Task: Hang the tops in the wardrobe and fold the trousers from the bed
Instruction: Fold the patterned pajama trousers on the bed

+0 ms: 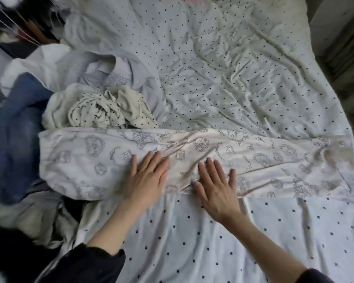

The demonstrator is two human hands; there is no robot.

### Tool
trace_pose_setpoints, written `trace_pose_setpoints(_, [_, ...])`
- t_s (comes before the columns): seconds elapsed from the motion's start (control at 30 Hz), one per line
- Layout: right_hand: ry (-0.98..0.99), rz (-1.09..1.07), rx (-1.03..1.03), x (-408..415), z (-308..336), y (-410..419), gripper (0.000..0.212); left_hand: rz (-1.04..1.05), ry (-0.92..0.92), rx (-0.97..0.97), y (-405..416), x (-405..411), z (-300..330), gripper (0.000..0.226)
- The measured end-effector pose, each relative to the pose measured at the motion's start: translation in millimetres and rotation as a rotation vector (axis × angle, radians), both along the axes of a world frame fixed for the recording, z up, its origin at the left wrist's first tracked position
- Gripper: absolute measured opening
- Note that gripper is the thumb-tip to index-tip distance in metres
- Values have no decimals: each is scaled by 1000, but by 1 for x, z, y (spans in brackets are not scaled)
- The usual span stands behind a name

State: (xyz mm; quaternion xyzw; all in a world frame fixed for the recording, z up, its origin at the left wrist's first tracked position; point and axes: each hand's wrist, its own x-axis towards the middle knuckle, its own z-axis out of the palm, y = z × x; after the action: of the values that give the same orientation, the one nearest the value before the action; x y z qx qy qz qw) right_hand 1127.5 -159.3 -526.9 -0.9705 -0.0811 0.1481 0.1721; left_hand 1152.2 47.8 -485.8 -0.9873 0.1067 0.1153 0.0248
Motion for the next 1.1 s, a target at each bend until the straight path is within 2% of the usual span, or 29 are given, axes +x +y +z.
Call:
trace_pose_setpoints(0.07, [2, 49, -20, -2, 5, 32, 60, 64, -26, 72, 47, -10, 13, 60])
trace_pose_setpoints(0.13, [2, 70, -39, 1, 9, 55, 60, 160, -63, 109, 89, -13, 24, 56])
trace_pose_setpoints(0.2, [-20, 87, -37, 7, 17, 92, 59, 232, -116, 63, 139, -12, 39, 49])
trace_pose_setpoints(0.3, [-44, 118, 22, 18, 32, 146, 58, 268, -231, -96, 187, -4, 55, 48])
trace_pose_setpoints(0.37, [-77, 155, 78, 28, 43, 180, 58, 275, -336, -281, 205, 3, 59, 48])
trace_pose_setpoints(0.43, [-123, 217, 124, 34, 51, 210, 57, 366, -408, -489, 214, 5, 58, 48])
trace_pose_setpoints(0.5, [-162, 259, 149, 37, 54, 237, 57, 573, -344, -694, 221, 4, 53, 54])
trace_pose_setpoints(0.57, [-148, 255, 140, 42, 53, 259, 58, 793, -189, -841, 233, 1, 46, 54])
trace_pose_setpoints(0.67, [-95, 201, 74, 47, 42, 273, 64, 793, 49, -904, 250, -12, 33, 47])
trace_pose_setpoints(0.73, [-63, 199, 37, 47, 36, 277, 69, 828, 189, -959, 263, -18, 30, 64])
trace_pose_setpoints(0.8, [-52, 205, 45, 47, 33, 276, 70, 910, 262, -1146, 268, -17, 33, 71])
trace_pose_setpoints(0.83, [-57, 212, 55, 49, 33, 276, 70, 931, 281, -1203, 271, -15, 35, 69])
trace_pose_setpoints(0.93, [-57, 230, 101, 54, 36, 272, 62, 892, 298, -1164, 271, -10, 40, 57])
trace_pose_setpoints(1.1, [-28, 248, 224, 53, 54, 263, 57, 745, 84, -1185, 251, -17, 70, 7])
